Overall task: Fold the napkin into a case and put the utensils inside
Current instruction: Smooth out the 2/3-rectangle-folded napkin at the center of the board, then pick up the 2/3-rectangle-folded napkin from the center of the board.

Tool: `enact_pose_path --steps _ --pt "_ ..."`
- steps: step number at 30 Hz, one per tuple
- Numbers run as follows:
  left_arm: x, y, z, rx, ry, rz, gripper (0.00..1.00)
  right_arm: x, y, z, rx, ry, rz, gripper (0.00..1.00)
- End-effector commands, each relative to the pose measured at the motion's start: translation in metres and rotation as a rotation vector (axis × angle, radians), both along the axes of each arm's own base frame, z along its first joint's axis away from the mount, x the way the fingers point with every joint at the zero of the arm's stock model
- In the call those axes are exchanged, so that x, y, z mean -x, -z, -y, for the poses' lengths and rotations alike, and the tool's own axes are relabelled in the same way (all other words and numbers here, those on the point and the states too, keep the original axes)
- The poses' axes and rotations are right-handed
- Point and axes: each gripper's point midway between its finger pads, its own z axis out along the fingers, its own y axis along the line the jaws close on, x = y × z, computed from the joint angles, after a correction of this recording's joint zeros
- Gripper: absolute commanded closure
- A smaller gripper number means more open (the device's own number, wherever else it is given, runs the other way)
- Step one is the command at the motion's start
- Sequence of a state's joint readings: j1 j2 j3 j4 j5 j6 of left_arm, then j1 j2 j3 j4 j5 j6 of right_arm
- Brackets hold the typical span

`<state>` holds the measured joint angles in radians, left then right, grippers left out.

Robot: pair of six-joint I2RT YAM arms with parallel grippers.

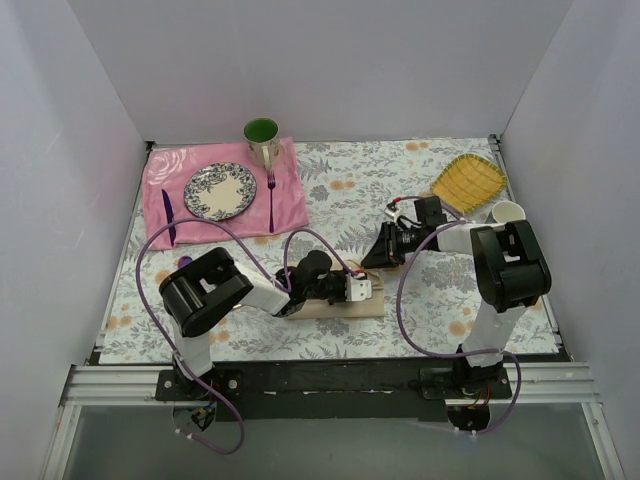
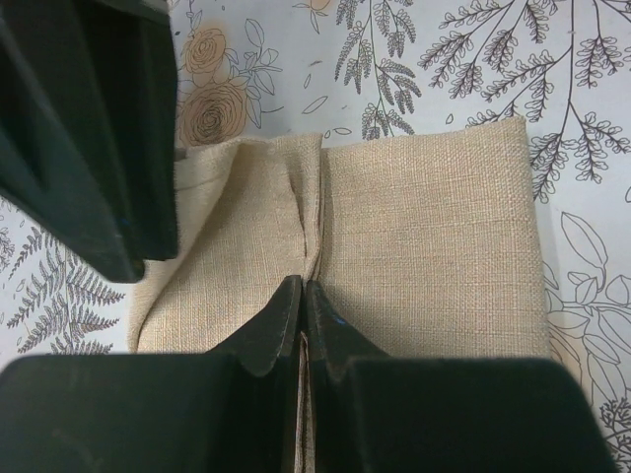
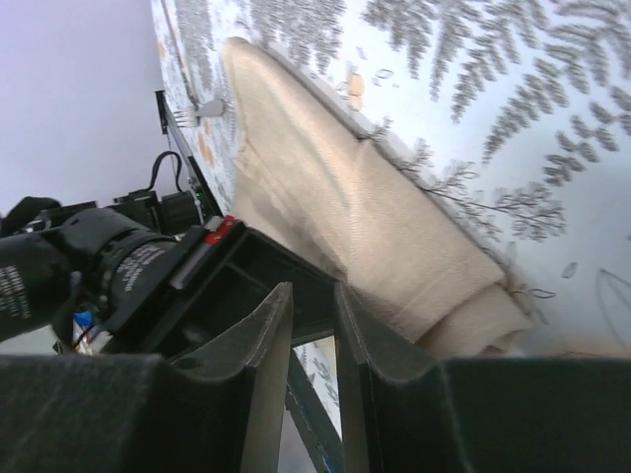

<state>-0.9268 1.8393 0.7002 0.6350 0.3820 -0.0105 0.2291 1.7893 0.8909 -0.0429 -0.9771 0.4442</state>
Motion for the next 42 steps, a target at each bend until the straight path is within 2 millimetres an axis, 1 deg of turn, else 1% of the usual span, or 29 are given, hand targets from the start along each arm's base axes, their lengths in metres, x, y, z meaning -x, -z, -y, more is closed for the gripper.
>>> enact_pose_path --steps 1,4,5,6,8,9,10,11,12,13,14,15,16,17,18,19,20,21,22,23,25,29,30,31,34,37,38,40,42 --pt "0.01 0.011 -0.008 -0.04 0.014 -0.028 1.0 -0.001 0.034 0.006 0.079 -0.009 -0.013 0.69" --pt "0.008 0.006 -0.009 -0.021 -0.008 -0.043 1.0 0.0 0.055 0.013 0.139 -0.009 -0.045 0.69" --pt "0.007 0.002 -0.008 -0.011 -0.015 -0.043 0.96 0.0 0.065 0.016 0.159 -0.019 -0.046 0.7" --pt "0.007 0.001 -0.009 -0.016 -0.021 -0.051 0.88 -0.001 0.069 0.019 0.172 -0.018 -0.045 0.71" --pt "0.002 -0.019 -0.012 0.026 -0.064 -0.075 0.73 -0.003 0.078 0.022 0.194 -0.031 -0.034 0.71" --pt "0.002 -0.024 -0.015 0.027 -0.079 -0.104 0.6 -0.003 0.08 0.023 0.197 -0.033 -0.034 0.71" --pt "0.0 -0.052 -0.015 0.078 -0.086 -0.096 0.55 -0.004 0.081 0.023 0.198 -0.037 -0.029 0.72" --pt "0.0 -0.064 -0.019 0.116 -0.105 -0.173 0.48 -0.004 0.083 0.024 0.201 -0.039 -0.033 0.72" --pt "0.005 -0.071 -0.026 0.111 -0.111 -0.241 0.38 -0.004 0.083 0.023 0.2 -0.045 -0.027 0.72" --pt "0.004 -0.091 -0.024 0.147 -0.106 -0.285 0.35 -0.004 0.084 0.023 0.201 -0.047 -0.023 0.72" --pt "0.001 -0.112 -0.034 0.209 -0.147 -0.403 0.34 -0.004 0.084 0.024 0.202 -0.046 -0.02 0.72" --pt "0.014 -0.118 -0.037 0.214 -0.103 -0.513 0.33 -0.003 0.083 0.024 0.201 -0.049 -0.016 0.72" --pt "0.017 -0.128 -0.04 0.237 -0.098 -0.6 0.32 -0.003 0.083 0.024 0.2 -0.051 -0.013 0.72" --pt "0.009 -0.137 -0.045 0.266 -0.119 -0.67 0.32 -0.003 0.082 0.024 0.202 -0.051 -0.009 0.72" --pt "0.019 -0.145 -0.044 0.292 -0.11 -0.834 0.33 -0.003 0.082 0.025 0.203 -0.051 -0.003 0.72" --pt "0.017 -0.147 -0.043 0.305 -0.126 -0.904 0.34 -0.002 0.083 0.025 0.204 -0.054 0.0 0.73" --pt "0.01 -0.147 -0.046 0.326 -0.151 -0.967 0.35 -0.003 0.082 0.025 0.205 -0.051 0.003 0.73" --pt "0.008 -0.144 -0.042 0.344 -0.181 -1.086 0.37 -0.003 0.082 0.025 0.207 -0.051 0.01 0.73" --pt "0.006 -0.14 -0.041 0.347 -0.199 -1.134 0.39 -0.003 0.083 0.025 0.206 -0.046 0.006 0.73" --pt "0.002 -0.132 -0.043 0.352 -0.238 -1.188 0.43 -0.003 0.084 0.026 0.21 -0.042 0.006 0.73" --pt "-0.007 -0.117 -0.045 0.367 -0.297 -1.274 0.47 -0.004 0.084 0.025 0.211 -0.039 0.009 0.74" --pt "-0.03 -0.08 -0.068 0.381 -0.433 -1.381 0.58 -0.005 0.085 0.026 0.219 -0.028 0.006 0.75" --pt "-0.035 -0.072 -0.074 0.381 -0.466 -1.402 0.58 -0.005 0.086 0.026 0.222 -0.025 0.003 0.75" --pt "-0.044 -0.056 -0.084 0.38 -0.521 -1.43 0.59 -0.004 0.087 0.026 0.224 -0.027 0.002 0.75" --pt "-0.057 -0.022 -0.106 0.368 -0.647 -1.492 0.61 -0.005 0.091 0.027 0.228 -0.027 -0.001 0.76" --pt "-0.063 -0.007 -0.122 0.375 -0.719 -1.543 0.63 -0.006 0.092 0.027 0.231 -0.033 0.006 0.77" --pt "-0.063 -0.007 -0.124 0.38 -0.718 -1.547 0.63 -0.006 0.092 0.028 0.234 -0.036 0.011 0.77" --pt "-0.06 -0.017 -0.124 0.386 -0.668 -1.528 0.63 -0.005 0.093 0.029 0.238 -0.044 0.015 0.77" --pt "-0.057 -0.051 -0.121 0.412 -0.536 -1.389 0.61 -0.006 0.092 0.029 0.239 -0.045 0.025 0.78"
